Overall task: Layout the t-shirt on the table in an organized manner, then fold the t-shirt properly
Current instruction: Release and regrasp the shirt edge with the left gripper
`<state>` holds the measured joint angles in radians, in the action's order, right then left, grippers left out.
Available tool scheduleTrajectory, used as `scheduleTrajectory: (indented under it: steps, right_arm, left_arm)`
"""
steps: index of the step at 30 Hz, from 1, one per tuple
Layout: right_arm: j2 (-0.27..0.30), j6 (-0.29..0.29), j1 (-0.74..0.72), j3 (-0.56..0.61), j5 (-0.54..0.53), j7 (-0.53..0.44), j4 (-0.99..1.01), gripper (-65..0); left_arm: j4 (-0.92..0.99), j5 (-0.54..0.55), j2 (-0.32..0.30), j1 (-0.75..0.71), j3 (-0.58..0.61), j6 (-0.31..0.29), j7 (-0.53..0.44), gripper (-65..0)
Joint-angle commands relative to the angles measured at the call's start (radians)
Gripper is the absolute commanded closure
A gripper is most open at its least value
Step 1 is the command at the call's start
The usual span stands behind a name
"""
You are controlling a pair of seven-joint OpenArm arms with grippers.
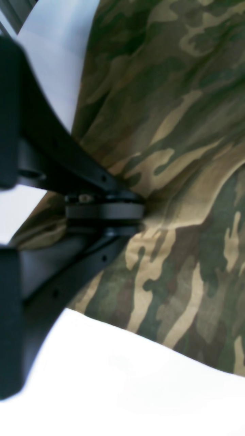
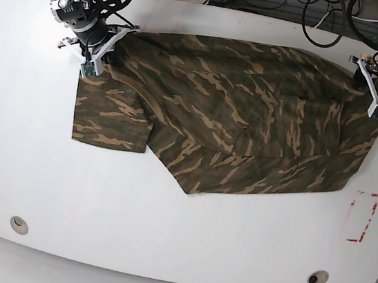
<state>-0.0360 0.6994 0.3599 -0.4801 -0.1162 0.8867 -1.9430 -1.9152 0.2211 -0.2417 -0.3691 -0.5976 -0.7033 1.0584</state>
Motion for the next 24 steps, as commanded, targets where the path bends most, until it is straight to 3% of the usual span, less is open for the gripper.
scheduleTrajectory:
  steps: [1,6,17,24]
  right_arm:
    - [0.006,-0.001,-0.008,-0.002,-0.007,-0.018,-0.016,0.0]
    - [0.006,-0.001,-0.009,-0.002,-0.007,-0.018,-0.005,0.0]
    - [0.006,-0.001,-0.011,-0.002,-0.01,-0.019,0.032,0.0]
    - [0.006,-0.001,-0.012,-0.002,-0.01,-0.019,0.037,0.0]
  left_arm:
    - [-0.019,0.014,-0.014,0.003,-0.008,0.005,-0.013,-45.3]
    - [-0.019,0.062,-0.014,0.006,-0.035,0.005,-0.013,-41.8]
    - [-0.013,0.245,-0.014,0.126,-0.298,0.005,-0.01,-41.4]
    - [0.004,0.258,-0.049,0.198,-0.328,0.005,-0.01,-41.4]
